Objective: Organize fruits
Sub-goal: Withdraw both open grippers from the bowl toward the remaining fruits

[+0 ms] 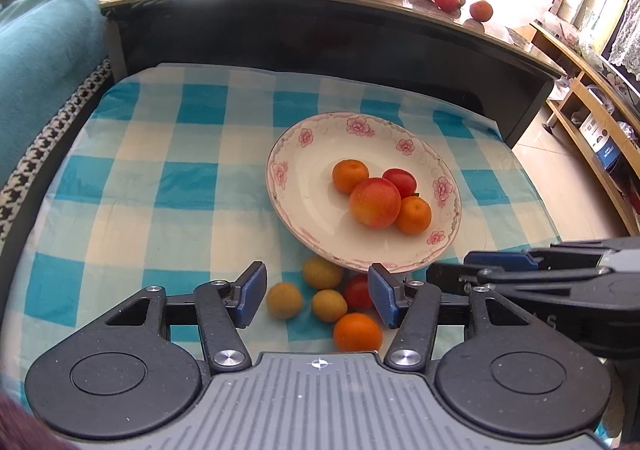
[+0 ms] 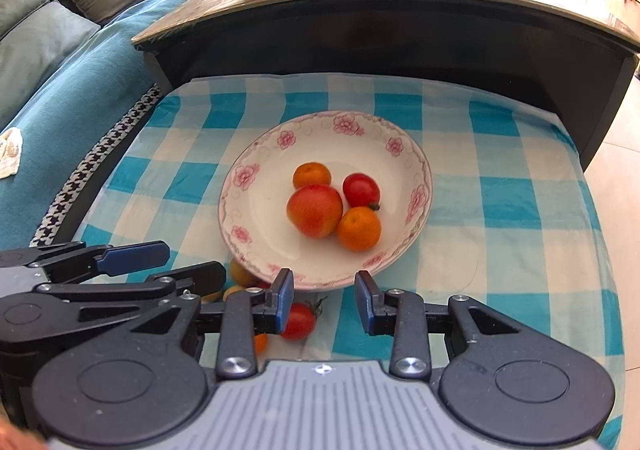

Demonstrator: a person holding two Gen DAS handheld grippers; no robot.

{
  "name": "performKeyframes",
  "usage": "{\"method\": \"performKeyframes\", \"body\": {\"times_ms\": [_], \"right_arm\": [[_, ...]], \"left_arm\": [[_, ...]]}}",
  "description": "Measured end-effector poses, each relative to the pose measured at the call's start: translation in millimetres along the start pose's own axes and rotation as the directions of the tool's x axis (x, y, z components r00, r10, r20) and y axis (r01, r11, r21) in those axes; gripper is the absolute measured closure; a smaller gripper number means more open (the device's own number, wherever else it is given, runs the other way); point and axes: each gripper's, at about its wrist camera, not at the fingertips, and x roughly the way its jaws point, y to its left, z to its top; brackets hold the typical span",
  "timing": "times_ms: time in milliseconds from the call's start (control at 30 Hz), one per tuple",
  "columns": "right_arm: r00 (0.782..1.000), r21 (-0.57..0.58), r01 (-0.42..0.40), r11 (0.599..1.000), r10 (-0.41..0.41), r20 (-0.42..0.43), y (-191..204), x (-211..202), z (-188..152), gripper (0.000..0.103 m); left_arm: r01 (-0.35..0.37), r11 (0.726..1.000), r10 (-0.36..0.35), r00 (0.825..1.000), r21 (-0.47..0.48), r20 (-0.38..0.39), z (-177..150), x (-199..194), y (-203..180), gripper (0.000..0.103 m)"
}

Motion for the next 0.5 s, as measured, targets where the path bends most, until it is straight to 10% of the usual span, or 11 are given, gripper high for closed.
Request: {"method": "performKeyframes", "body": {"times_ms": [500], "right_arm": [[0.998, -0.006, -0.013, 1.0, 0.013, -0.058, 10, 14, -20, 0.068]], "left_arm": [[0.001, 1.0, -0.001, 0.999, -0.018, -0.042, -16, 0, 12, 0.036]]}}
